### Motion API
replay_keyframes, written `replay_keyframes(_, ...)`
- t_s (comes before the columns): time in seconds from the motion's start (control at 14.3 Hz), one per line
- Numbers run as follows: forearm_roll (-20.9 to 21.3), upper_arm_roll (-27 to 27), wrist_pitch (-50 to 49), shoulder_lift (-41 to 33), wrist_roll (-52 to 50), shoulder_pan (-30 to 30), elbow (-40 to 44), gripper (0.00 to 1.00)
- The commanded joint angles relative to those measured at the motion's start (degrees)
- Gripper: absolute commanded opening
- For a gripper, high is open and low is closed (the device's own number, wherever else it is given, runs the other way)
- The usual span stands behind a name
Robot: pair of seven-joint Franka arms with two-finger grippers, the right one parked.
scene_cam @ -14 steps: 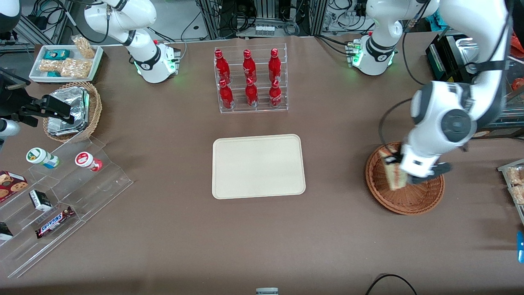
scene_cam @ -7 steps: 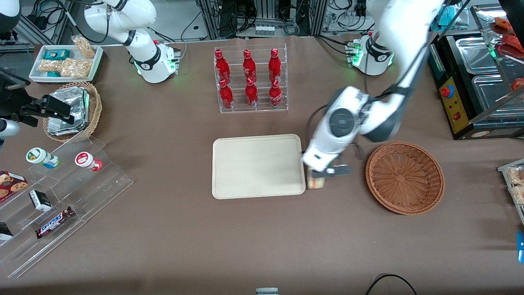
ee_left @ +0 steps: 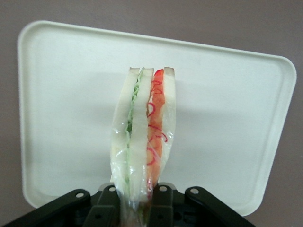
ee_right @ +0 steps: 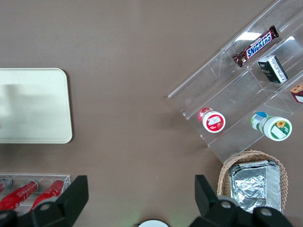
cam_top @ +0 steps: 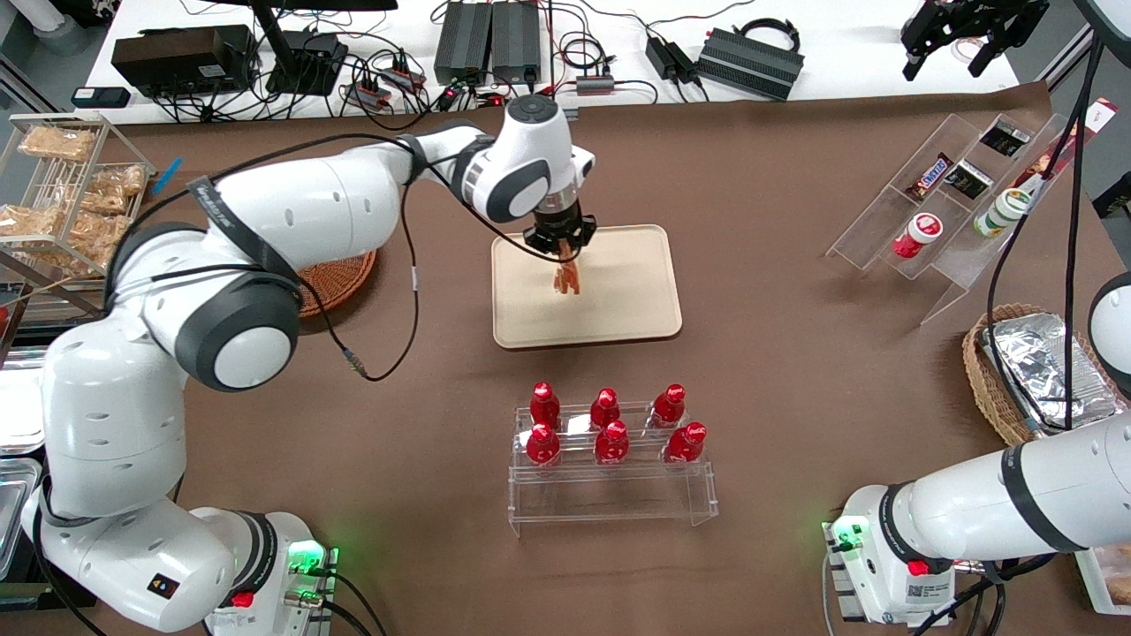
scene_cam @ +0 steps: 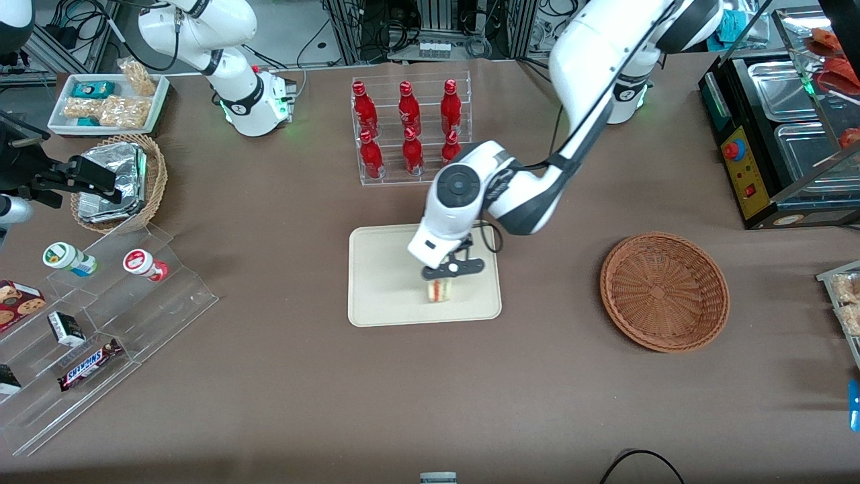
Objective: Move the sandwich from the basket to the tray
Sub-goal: 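Lower the sandwich onto the tray and open the left gripper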
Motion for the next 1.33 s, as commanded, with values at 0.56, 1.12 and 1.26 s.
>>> replay_keyframes(0.56,9.63,0.52,2.02,5.07,-9.81,-5.3,3.64,0.06)
replay_keyframes(1.12,9.37,0.52,5.63,7.1,-10.78,-5.57,3.64,1.0)
replay_keyframes(1.26,9.54,0.61,5.1,5.78,-12.7,-5.56,3.99,1.0)
